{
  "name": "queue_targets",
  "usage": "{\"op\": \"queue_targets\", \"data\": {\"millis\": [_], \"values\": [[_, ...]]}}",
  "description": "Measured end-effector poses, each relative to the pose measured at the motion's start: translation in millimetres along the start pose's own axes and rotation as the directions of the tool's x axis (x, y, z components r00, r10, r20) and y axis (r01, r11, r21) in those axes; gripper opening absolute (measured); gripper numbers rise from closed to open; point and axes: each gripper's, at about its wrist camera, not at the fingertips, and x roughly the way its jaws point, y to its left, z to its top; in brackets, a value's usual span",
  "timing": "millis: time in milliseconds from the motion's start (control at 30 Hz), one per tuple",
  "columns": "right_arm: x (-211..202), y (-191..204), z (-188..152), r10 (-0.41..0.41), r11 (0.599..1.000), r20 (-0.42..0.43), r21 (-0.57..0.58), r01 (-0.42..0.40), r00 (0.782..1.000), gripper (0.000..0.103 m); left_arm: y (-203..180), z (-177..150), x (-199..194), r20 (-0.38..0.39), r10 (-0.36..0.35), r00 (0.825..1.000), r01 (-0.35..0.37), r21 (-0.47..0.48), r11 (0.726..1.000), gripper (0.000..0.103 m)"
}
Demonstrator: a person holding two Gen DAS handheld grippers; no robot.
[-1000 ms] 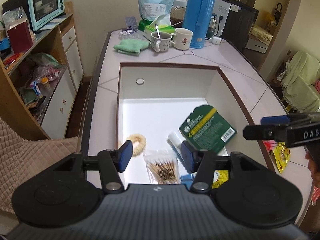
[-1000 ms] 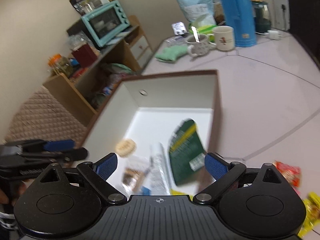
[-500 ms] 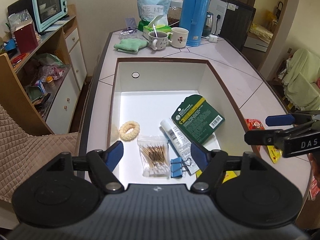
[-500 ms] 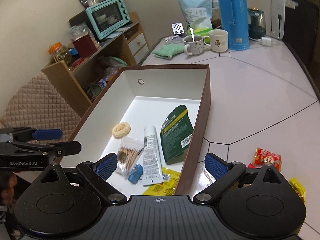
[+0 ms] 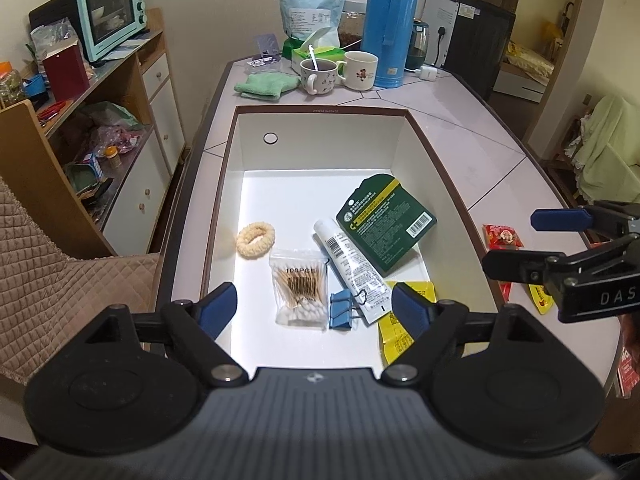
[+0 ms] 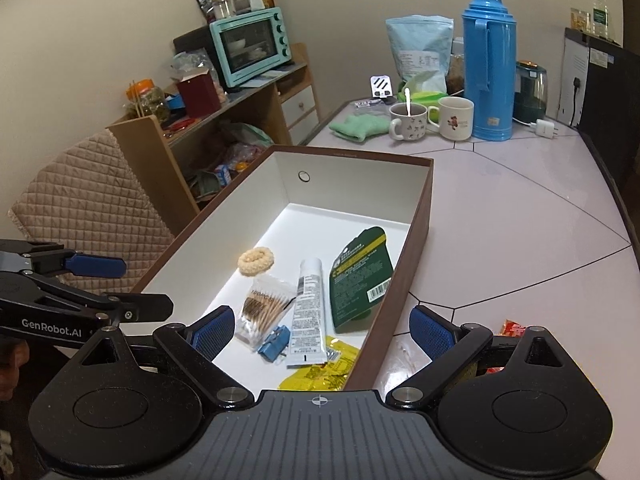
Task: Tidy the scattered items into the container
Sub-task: 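Move both tools back from the box toward the remaining snacks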
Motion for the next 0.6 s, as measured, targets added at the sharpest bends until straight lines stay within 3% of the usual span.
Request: {"op": "queue_targets", "data": {"millis": [600], "values": [[-22, -23, -15, 0.016, 0.999, -0.030, -0.039, -0.017, 0.999, 0.097, -39, -12, -10, -0.010, 0.047, 0.999, -0.048, -0.027, 0.998, 0.083]]}}
